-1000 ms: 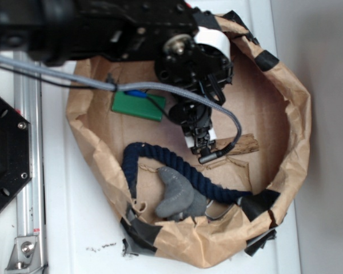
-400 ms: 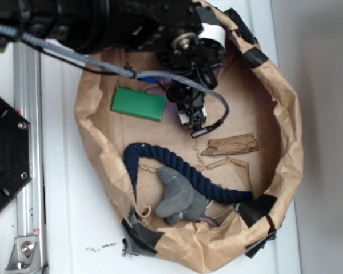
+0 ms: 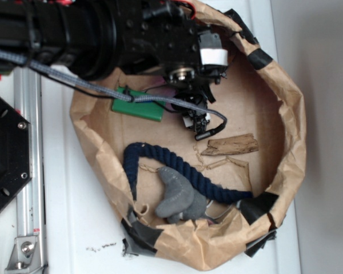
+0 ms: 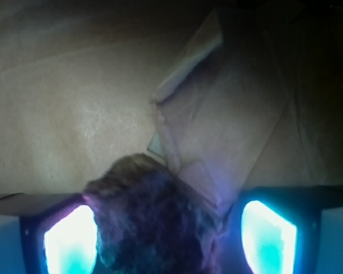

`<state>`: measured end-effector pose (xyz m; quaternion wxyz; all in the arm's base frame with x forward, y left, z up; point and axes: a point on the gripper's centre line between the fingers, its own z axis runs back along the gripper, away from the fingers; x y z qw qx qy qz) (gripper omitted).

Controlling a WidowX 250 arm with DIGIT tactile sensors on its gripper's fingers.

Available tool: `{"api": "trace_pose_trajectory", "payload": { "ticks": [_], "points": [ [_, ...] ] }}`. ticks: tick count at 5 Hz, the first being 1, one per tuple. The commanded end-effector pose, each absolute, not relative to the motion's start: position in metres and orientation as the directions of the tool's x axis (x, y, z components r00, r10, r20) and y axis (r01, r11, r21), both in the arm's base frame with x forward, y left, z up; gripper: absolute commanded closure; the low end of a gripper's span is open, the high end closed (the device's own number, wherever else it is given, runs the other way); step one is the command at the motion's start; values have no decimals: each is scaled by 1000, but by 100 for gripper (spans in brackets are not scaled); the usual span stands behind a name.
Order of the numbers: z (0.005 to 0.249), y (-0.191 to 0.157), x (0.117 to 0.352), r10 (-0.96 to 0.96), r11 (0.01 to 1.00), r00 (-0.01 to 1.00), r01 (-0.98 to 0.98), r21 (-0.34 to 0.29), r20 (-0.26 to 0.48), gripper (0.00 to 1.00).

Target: Grab the rock.

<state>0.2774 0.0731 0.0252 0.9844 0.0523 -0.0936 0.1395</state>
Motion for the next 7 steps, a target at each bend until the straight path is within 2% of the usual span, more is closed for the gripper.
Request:
{"api": "trace_pose_trajectory", "payload": {
  "ticks": [1, 3, 4, 5, 6, 7],
  "points": [
    [30, 64, 281, 270, 957, 938, -286, 50, 216, 100],
    [39, 62, 279, 282, 954, 934, -297, 35, 219, 100],
    [71, 56, 276, 306, 948, 919, -319, 11, 249, 100],
    [122, 44, 273, 377, 926, 889, -364, -97, 259, 100],
    [170, 29, 270, 397, 918, 891, -380, -116, 220, 100],
    [178, 23, 266, 367, 930, 905, -349, -116, 217, 100]
  ]
}}
